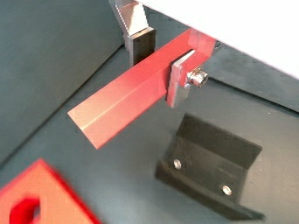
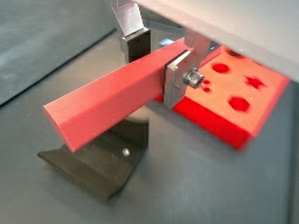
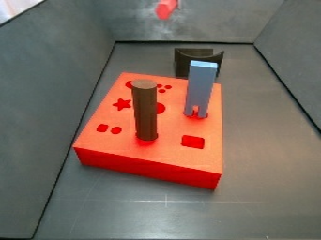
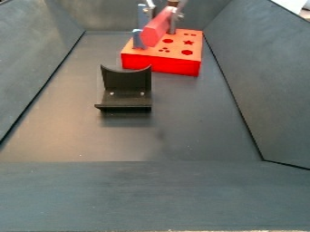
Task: Pick up the hexagon object. Move up. Place the hexagon object on the fixture. Regrasp the hexagon object. Move to above the board. Insert the hexagon object.
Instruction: Place the hexagon object on the fixture.
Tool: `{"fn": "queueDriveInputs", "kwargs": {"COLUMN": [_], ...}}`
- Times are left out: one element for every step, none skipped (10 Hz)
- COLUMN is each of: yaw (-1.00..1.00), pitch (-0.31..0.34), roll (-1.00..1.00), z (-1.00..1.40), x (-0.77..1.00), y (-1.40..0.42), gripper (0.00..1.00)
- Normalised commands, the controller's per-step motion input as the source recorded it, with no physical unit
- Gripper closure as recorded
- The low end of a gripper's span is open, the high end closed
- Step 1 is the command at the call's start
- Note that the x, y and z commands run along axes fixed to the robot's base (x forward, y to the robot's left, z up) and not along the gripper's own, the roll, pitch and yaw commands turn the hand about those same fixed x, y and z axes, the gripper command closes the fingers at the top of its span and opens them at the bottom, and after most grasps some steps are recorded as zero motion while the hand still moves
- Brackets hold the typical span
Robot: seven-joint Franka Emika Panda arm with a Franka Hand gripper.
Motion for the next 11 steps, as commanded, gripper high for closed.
{"fn": "queueDriveInputs", "kwargs": {"yaw": [0.88,0.56,0.37,0.28,0.13,0.08,0.04,0.02,0.00,0.00,-0.01], "pitch": [0.132,0.142,0.150,0.157,0.171,0.169,0.035,0.040,0.051,0.064,0.080], "roll": [0.19,0.17,0.13,0.11,0.10,0.10,-1.00,-1.00,-1.00,-1.00,-1.00], "z": [-0.03,-0.01,0.00,0.00,0.00,0.00,0.15,0.14,0.07,0.02,0.01], "x": [0.84,0.68,0.56,0.49,0.32,0.23,0.50,0.38,0.30,0.24,0.19], "y": [-0.31,-0.17,-0.10,-0.07,-0.04,-0.02,0.34,0.33,0.25,0.14,0.10], "gripper": [1.00,1.00,1.00,1.00,1.00,1.00,1.00,1.00,1.00,1.00,1.00]}}
